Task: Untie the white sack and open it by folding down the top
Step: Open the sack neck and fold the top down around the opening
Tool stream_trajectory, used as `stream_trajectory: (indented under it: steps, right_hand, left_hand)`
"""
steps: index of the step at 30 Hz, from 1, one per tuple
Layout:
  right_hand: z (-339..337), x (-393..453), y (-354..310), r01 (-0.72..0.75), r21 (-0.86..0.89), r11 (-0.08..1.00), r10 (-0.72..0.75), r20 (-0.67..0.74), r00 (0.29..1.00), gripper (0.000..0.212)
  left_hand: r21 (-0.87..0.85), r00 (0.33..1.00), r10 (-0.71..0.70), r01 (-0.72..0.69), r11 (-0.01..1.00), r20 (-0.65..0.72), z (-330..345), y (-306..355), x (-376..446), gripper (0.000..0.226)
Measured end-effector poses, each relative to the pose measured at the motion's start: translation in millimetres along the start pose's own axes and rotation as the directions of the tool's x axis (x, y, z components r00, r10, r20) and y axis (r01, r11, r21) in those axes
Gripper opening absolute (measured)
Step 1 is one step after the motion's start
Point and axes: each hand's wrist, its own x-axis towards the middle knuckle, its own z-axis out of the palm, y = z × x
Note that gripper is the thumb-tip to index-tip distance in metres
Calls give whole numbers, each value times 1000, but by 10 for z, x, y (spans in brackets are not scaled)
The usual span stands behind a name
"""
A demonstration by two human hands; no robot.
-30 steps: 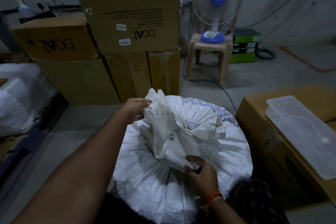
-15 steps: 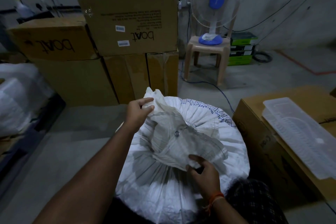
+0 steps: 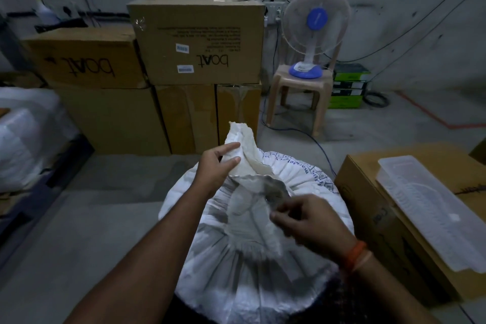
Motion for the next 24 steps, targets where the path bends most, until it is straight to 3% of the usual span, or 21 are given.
stream_trajectory:
  steps: [2,5,9,17,20,24]
  right_hand:
    - [-167,227,-111,133,4,991,-131,-145,981,6]
    - [-287,629,-133,259,-113,959,-281,-280,918,13]
    - [-349,1147,14,251,-322,913,-294,-93,951,25]
    - [-444,1594,140,342,-371,863,-236,304,923,34]
    - [-439,1693,216,241,-344,908,-154,262,953,44]
    - [-407,1731,368,213,-306,928,-182,127,975,46]
  left_hand:
    - [-24,999,6,-5,1000,35,68,-14,-7,45]
    - [-4,995,29,-29,1000,93,159,-7,-33,49]
    - [36,994,37,-41,999,107,242,10,-20,51]
    - [69,990,47,-56,996,132,222,-9,20,54]
    - [93,992,52,-63,994,118,200,-43,23,55]
    - [101,995,28,-38,994,99,157,-103,12,56]
